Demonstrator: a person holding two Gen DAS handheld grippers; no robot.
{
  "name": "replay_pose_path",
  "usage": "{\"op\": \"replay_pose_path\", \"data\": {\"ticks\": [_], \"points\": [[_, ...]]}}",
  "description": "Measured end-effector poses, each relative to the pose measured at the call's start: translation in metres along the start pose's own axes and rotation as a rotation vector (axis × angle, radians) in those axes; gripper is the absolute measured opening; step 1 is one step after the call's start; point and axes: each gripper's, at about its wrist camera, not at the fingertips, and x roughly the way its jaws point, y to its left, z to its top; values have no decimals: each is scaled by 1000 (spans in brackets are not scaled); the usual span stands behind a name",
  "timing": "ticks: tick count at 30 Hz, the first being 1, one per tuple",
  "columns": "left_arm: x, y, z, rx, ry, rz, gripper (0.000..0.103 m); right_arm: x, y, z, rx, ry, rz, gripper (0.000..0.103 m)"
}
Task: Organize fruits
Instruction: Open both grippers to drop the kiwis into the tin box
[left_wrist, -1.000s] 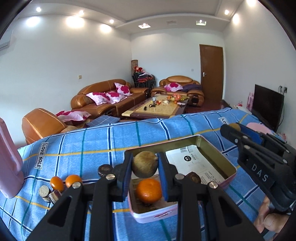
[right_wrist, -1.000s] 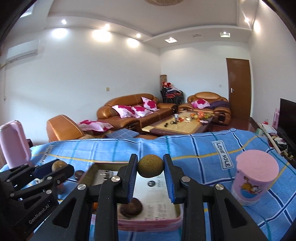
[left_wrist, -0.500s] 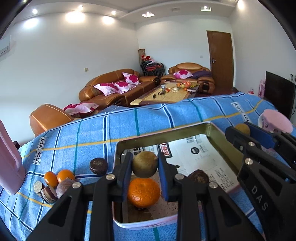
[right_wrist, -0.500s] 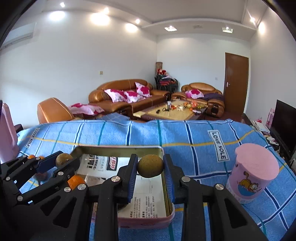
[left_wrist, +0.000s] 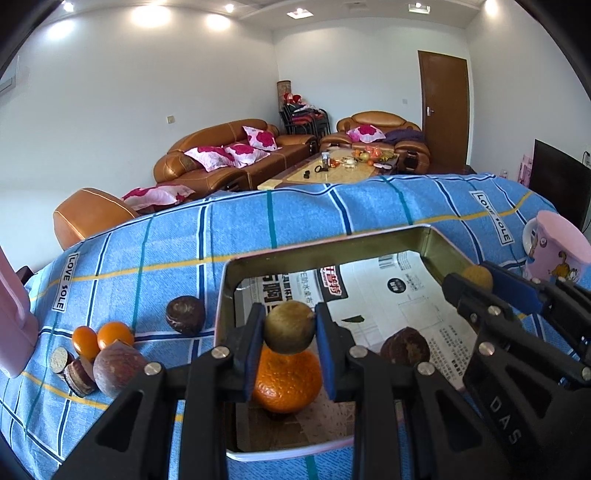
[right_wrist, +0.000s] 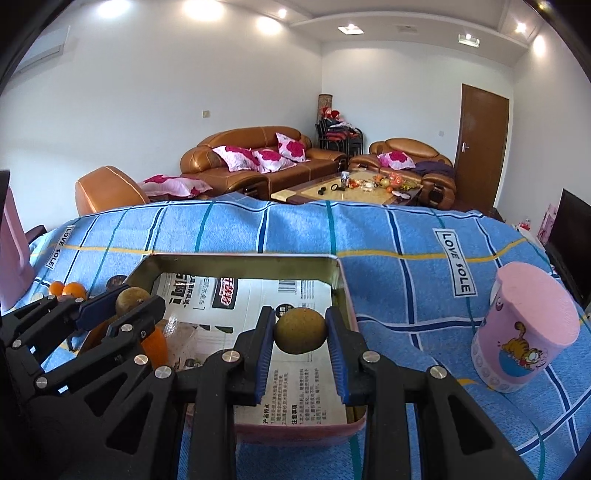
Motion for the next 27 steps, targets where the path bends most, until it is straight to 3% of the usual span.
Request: {"op": "replay_pose_path", "data": {"ticks": [13, 18, 21, 23, 24, 26, 27], "points": [[3, 4, -1, -18, 14, -5, 29, 7, 1, -2, 50, 51, 87, 31], [1, 3, -1, -14, 7, 0, 35, 8, -1, -2, 71, 45, 103, 32], [-4, 5, -2, -29, -15, 21, 56, 3, -5, -1, 101, 9, 113, 32], [-8, 9, -2, -55, -34, 28, 94, -3, -10, 0, 130, -25, 115, 35], [-11, 12, -1, -70, -48, 28, 102, -7, -15, 1, 157, -51, 127, 42], [-19, 16, 0, -96, -93, 33, 103, -15, -23, 1, 208, -103, 133, 81], [-25, 16, 1, -97, -120, 26, 103, -21, -27, 1, 232, -148, 133, 83]]}}
